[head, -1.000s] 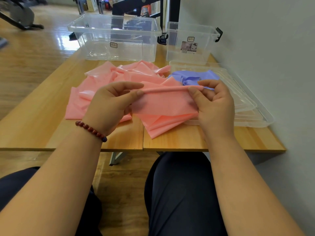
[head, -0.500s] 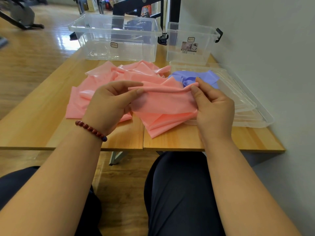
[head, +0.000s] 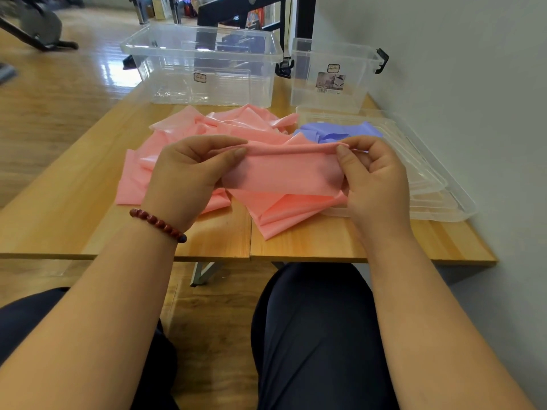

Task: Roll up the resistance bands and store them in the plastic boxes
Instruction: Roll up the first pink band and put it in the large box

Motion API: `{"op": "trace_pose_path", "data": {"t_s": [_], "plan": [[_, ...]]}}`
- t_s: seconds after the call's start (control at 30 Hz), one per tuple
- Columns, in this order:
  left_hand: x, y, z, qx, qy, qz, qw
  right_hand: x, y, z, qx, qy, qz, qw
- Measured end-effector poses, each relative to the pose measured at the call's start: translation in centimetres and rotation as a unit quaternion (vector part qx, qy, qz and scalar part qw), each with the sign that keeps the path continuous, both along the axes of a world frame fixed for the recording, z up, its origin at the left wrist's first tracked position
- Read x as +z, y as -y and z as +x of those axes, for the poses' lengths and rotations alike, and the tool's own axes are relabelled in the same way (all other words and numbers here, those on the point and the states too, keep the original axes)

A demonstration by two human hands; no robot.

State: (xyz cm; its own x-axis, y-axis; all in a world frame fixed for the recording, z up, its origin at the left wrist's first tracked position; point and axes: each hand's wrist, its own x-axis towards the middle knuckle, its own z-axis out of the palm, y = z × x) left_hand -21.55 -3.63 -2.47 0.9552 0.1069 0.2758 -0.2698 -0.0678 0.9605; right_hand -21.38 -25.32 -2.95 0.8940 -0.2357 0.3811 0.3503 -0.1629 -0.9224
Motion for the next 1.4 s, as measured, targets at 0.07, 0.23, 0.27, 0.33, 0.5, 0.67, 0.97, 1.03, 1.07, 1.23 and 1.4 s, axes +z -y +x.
{"op": "trace_pose_path", "data": {"t_s": [0.07,0.23,0.27,0.33,0.5,0.67,0.97,1.03,1.07,1.23,1.4], "plan": [[-0.1,-0.1,0.0,0.005,0.003,0.009,1.0,0.1,0.3,0.1,0.045,-0.015,-0.007,0.999],[0.0,-0.1,-0.1,-0.045,-0.018,-0.039,0.998,0.4,1.0,0.4,0.072,-0.008,-0.027,0.997],[0.0,-0.2,-0.1,-0.06,-0.023,-0.058,0.996,0.5,1.0,0.4,0.076,-0.011,-0.021,0.997],[0.2,-0.5,0.0,-0.092,-0.032,-0.093,0.991,0.6,1.1,0.3,0.087,-0.021,-0.015,0.996],[0.5,-1.2,-0.1,-0.152,-0.05,-0.089,0.983,1.1,1.3,0.2,0.105,-0.03,-0.01,0.994],[0.5,-1.3,-0.1,-0.152,-0.062,-0.075,0.984,1.1,1.3,0.2,0.101,-0.024,0.004,0.995],[0.6,-1.3,-0.4,-0.151,-0.086,-0.104,0.979,0.5,1.1,0.3,0.085,-0.049,0.026,0.995],[0.6,-1.3,-0.4,-0.157,-0.081,-0.1,0.979,0.5,1.1,0.3,0.082,-0.054,0.036,0.995],[0.6,-1.2,-0.4,-0.152,-0.076,-0.091,0.981,0.4,1.2,0.3,0.084,-0.054,0.041,0.994],[0.3,-1.3,-0.2,-0.109,-0.059,-0.031,0.992,0.1,1.5,0.3,0.066,-0.034,-0.006,0.997],[0.2,-1.3,-0.1,-0.089,-0.06,-0.021,0.994,0.3,1.7,0.1,0.073,-0.029,-0.019,0.997]]}}
